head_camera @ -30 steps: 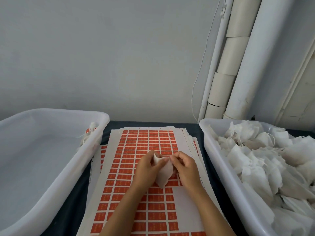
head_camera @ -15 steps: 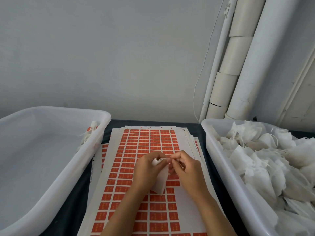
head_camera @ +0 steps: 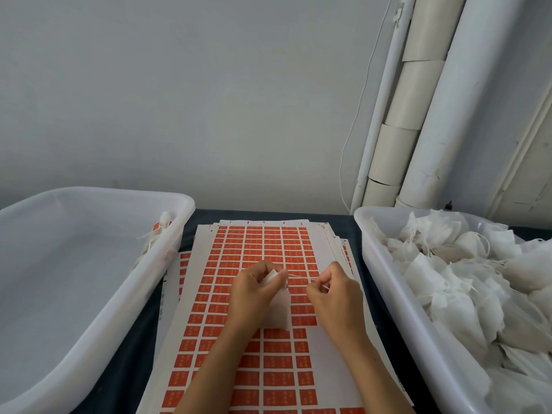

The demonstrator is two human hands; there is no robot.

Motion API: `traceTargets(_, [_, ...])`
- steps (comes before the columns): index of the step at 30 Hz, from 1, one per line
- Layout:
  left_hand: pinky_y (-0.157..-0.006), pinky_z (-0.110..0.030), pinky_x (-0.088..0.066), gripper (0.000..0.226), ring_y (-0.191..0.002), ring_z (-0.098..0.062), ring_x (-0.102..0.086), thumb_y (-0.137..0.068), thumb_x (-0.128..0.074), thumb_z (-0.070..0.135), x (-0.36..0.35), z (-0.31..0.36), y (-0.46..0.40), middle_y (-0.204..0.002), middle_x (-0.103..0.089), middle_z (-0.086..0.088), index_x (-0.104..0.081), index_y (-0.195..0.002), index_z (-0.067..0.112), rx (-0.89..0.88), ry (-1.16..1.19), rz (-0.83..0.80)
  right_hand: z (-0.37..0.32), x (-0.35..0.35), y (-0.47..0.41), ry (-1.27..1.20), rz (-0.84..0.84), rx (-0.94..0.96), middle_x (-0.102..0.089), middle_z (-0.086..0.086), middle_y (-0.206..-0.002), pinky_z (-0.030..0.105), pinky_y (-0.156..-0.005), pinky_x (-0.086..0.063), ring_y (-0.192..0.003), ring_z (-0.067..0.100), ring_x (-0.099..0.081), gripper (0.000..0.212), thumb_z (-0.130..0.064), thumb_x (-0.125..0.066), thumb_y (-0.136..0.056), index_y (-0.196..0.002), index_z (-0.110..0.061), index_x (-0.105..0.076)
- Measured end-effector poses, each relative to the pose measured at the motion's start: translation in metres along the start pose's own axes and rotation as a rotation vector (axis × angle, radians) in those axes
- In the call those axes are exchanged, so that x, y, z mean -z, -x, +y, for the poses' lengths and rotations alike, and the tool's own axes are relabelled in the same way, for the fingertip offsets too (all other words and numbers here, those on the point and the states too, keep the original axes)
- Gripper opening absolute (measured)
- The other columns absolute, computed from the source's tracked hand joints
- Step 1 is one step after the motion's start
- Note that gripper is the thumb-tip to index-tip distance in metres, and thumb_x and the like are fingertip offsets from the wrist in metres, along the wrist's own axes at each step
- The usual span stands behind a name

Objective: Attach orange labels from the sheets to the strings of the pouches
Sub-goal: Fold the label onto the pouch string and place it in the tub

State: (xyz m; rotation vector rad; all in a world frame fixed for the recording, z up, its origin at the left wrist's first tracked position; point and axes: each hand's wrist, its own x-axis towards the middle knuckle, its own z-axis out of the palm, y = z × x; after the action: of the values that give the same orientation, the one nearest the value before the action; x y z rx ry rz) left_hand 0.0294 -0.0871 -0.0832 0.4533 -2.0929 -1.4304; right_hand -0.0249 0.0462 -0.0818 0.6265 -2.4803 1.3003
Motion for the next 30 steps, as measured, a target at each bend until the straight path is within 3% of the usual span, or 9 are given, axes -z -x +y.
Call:
traceTargets(8, [-0.046,-0.006,-0.043,0.015,-0.067,-0.005,-0.063,-0.08,-0.069,0.039,0.007,0.003,-0.002,-0.07,-0.066,0.018,-0.064,-0.072,0.027,0.059,0.07,0.0,-0.005,-0.004,0.002,-0.05,0.015,-0.075,-0.054,-0.02,-0.074,0.004,-0.05,-0.042,-0.059,0.002,-0.059,0.015,-0.027,-0.063,-0.087,-0.082,-0.022,-0.049])
traceTargets(13, [-0.06,-0.014,-0.05,0.032,-0.073,-0.011,-0.067,-0.075,-0.064,0.054,0.023,0.008,0.0,-0.075,-0.069,0.008,-0.066,-0.075,0.023,0.022,0.198,-0.354,-0.003,-0.003,0.005,-0.16,0.032,-0.081,-0.058,-0.018,-0.075,0.003,-0.052,-0.045,-0.063,0.003,-0.062,0.012,-0.022,-0.062,-0.088,-0.082,-0.022,-0.052])
traceTargets(17, [-0.074,-0.023,-0.055,0.041,-0.072,-0.017,-0.065,-0.075,-0.061,0.06,0.027,0.01,0.003,-0.077,-0.068,-0.005,-0.065,-0.073,0.018,0.095,0.227,-0.58,-0.003,-0.006,0.005,-0.158,0.03,-0.067,-0.055,-0.022,-0.077,0.001,-0.053,-0.043,-0.065,0.001,-0.06,0.011,-0.022,-0.061,-0.088,-0.083,-0.022,-0.051])
traceTargets(19, [-0.072,-0.026,-0.055,0.05,-0.069,-0.021,-0.064,-0.079,-0.06,0.059,0.031,0.009,0.001,-0.075,-0.066,-0.013,-0.065,-0.074,0.01,0.151,0.277,-0.66,-0.003,-0.008,0.005,-0.162,0.006,-0.062,-0.056,-0.022,-0.078,0.0,-0.054,-0.043,-0.065,0.0,-0.06,0.01,-0.023,-0.06,-0.089,-0.084,-0.022,-0.051])
traceTargets(22, [-0.07,-0.019,-0.05,0.051,-0.065,-0.015,-0.06,-0.08,-0.057,0.062,0.033,0.01,0.001,-0.07,-0.061,-0.007,-0.061,-0.065,0.014,0.211,0.358,-0.753,-0.003,-0.01,0.005,-0.142,0.006,-0.055,-0.055,-0.023,-0.078,0.001,-0.054,-0.043,-0.065,-0.001,-0.059,0.01,-0.023,-0.059,-0.089,-0.085,-0.021,-0.05])
traceTargets(24, [-0.073,-0.018,-0.051,0.051,-0.071,-0.015,-0.058,-0.081,-0.055,0.062,0.033,0.01,0.0,-0.078,-0.057,-0.012,-0.063,-0.073,0.012,0.268,0.435,-0.747,-0.002,-0.01,0.004,-0.147,0.042,-0.088,-0.056,-0.019,-0.078,0.004,-0.055,-0.045,-0.066,0.002,-0.06,0.01,-0.024,-0.058,-0.09,-0.084,-0.021,-0.05])
traceTargets(26, [-0.07,-0.017,-0.051,0.044,-0.067,-0.013,-0.055,-0.084,-0.051,0.055,0.032,0.01,-0.001,-0.074,-0.054,-0.009,-0.069,-0.079,0.016,0.341,0.558,-0.709,-0.001,-0.01,0.003,-0.175,0.058,-0.129,-0.057,-0.016,-0.079,0.009,-0.06,-0.048,-0.068,0.005,-0.061,0.012,-0.026,-0.059,-0.089,-0.083,-0.022,-0.05])
traceTargets(30, [-0.069,-0.016,-0.051,0.035,-0.064,-0.007,-0.06,-0.082,-0.048,0.048,0.027,0.009,0.0,-0.072,-0.061,-0.001,-0.071,-0.098,0.028,0.331,0.615,-0.546,-0.003,-0.014,0.007,-0.132,0.006,-0.12,-0.055,-0.022,-0.076,0.003,-0.051,-0.041,-0.065,0.0,-0.06,0.012,-0.03,-0.059,-0.089,-0.084,-0.025,-0.049])
